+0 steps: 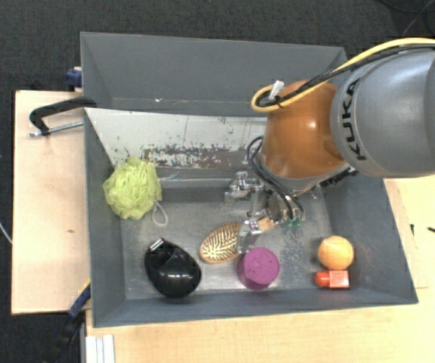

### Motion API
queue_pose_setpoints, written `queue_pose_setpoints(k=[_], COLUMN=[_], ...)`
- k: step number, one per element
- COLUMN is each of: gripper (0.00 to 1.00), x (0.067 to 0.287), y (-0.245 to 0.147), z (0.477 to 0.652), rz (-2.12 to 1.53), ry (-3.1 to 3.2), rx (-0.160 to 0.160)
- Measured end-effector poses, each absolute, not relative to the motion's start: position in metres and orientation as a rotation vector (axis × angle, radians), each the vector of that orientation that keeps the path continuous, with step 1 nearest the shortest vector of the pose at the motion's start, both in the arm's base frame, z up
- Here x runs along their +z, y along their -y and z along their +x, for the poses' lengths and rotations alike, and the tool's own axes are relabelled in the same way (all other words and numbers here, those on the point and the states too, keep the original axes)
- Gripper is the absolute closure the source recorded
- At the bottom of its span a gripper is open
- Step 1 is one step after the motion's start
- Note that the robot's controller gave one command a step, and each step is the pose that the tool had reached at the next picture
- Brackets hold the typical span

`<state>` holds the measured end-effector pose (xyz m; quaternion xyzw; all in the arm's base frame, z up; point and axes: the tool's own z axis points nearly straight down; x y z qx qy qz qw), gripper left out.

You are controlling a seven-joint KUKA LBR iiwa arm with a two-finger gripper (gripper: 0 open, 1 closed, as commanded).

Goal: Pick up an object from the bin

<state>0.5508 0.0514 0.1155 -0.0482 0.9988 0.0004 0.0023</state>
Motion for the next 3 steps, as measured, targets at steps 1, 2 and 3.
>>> queue_pose_setpoints(k=[1,2,3], gripper=[0.0,0.0,0.0], x=[0.108,0.121,0.085], y=[-0.049,-0.05,-0.049], z=[0.55,0.547,0.551], rz=[-0.198,-0.474,-0.388], ry=[-3.136,-3.102,-3.11], rx=[0.001,0.001,0.01])
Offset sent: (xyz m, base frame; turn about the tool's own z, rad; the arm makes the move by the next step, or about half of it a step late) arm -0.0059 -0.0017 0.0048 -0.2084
